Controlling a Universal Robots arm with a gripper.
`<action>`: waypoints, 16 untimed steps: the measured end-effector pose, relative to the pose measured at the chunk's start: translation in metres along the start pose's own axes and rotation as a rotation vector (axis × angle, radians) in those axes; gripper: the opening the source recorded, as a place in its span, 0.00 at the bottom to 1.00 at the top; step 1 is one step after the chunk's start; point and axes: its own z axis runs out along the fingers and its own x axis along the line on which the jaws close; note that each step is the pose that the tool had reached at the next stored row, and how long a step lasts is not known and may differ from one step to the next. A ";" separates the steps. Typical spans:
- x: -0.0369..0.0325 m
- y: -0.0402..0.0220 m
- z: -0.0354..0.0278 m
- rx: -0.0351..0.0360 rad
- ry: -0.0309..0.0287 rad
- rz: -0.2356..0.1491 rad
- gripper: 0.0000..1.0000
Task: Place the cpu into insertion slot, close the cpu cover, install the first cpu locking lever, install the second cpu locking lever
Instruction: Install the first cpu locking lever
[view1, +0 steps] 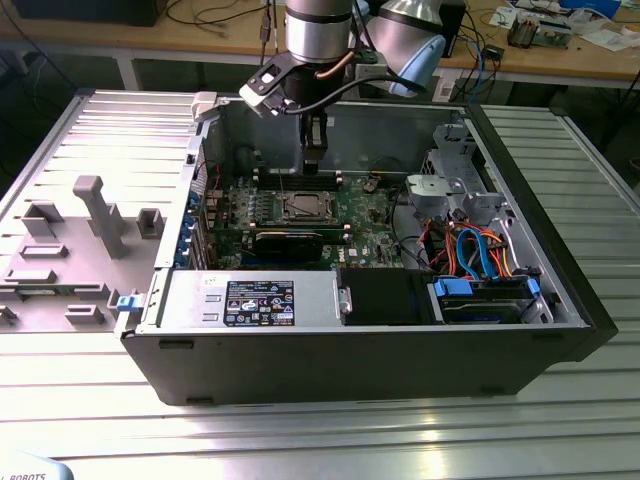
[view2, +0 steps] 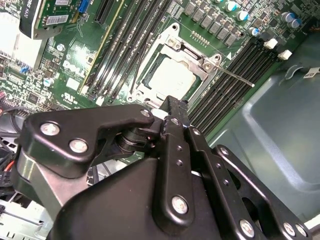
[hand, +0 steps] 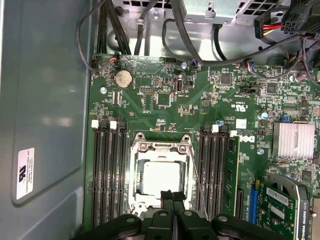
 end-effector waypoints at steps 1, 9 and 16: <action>0.0000 0.0000 0.0000 -0.0001 0.0001 -0.001 0.11; 0.0000 0.0000 0.0000 -0.0002 0.0001 -0.003 0.11; 0.0000 0.0000 0.0000 -0.0011 0.0001 -0.023 0.11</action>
